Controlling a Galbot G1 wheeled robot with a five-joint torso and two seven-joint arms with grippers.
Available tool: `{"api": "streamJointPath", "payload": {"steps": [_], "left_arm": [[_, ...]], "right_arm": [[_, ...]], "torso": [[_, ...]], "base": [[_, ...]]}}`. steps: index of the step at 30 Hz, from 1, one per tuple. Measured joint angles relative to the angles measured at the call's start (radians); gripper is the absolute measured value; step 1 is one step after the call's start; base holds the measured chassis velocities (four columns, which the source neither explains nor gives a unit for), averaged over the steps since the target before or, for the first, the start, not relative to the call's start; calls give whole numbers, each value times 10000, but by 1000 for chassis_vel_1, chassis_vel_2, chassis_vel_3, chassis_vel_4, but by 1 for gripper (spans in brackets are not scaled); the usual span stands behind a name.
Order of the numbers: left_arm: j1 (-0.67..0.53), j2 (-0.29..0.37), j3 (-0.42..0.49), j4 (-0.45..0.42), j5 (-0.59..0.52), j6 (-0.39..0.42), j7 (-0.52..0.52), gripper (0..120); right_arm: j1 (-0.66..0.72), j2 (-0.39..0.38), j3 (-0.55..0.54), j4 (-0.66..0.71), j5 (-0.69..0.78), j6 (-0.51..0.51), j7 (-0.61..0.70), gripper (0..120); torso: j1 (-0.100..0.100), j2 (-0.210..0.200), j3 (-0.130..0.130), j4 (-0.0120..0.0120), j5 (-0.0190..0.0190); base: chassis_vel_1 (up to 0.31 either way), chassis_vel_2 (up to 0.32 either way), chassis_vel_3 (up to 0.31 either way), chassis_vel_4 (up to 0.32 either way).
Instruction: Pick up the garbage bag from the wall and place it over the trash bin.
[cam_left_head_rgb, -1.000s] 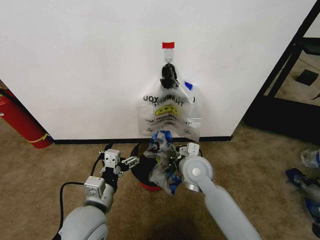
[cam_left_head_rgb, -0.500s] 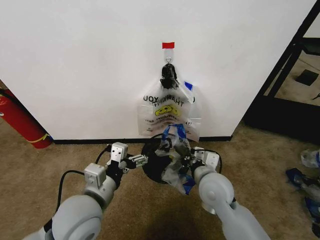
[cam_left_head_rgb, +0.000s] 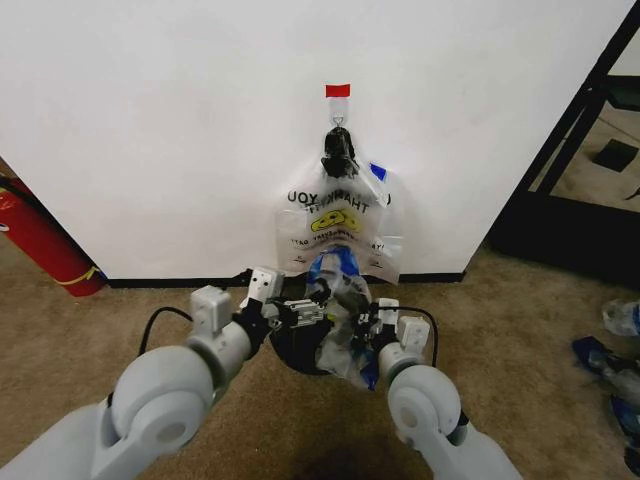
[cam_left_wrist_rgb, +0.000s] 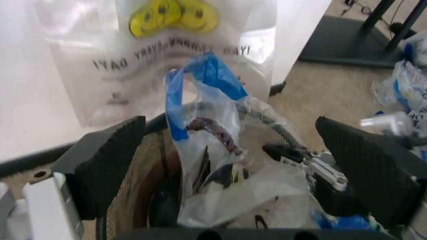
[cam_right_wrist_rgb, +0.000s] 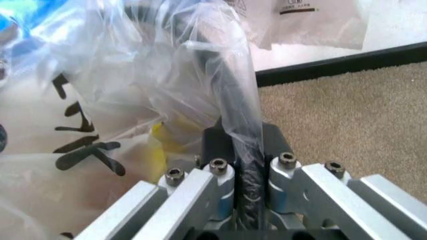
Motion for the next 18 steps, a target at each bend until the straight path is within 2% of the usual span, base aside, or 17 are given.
{"api": "streamJointPath", "payload": {"steps": [8, 16, 18], "left_arm": [[-370, -76, 124, 576, -628, 332, -197, 97], [-704, -171, 90, 937, -1791, 589, -664, 96], [-877, -213, 91, 1095, -2182, 636, -844, 91]], "right_arm": [[-77, -50, -29, 49, -85, -2, -56, 1], [-139, -223, 2, 89, -343, 121, -281, 1], [-162, -247, 6, 59, -442, 256, -395, 1]], "torso": [[0, 0, 0, 4, -1], [0, 0, 0, 1, 0], [0, 0, 0, 1, 0]], "base": [[0, 0, 0, 0], [0, 0, 0, 0], [0, 0, 0, 0]]}}
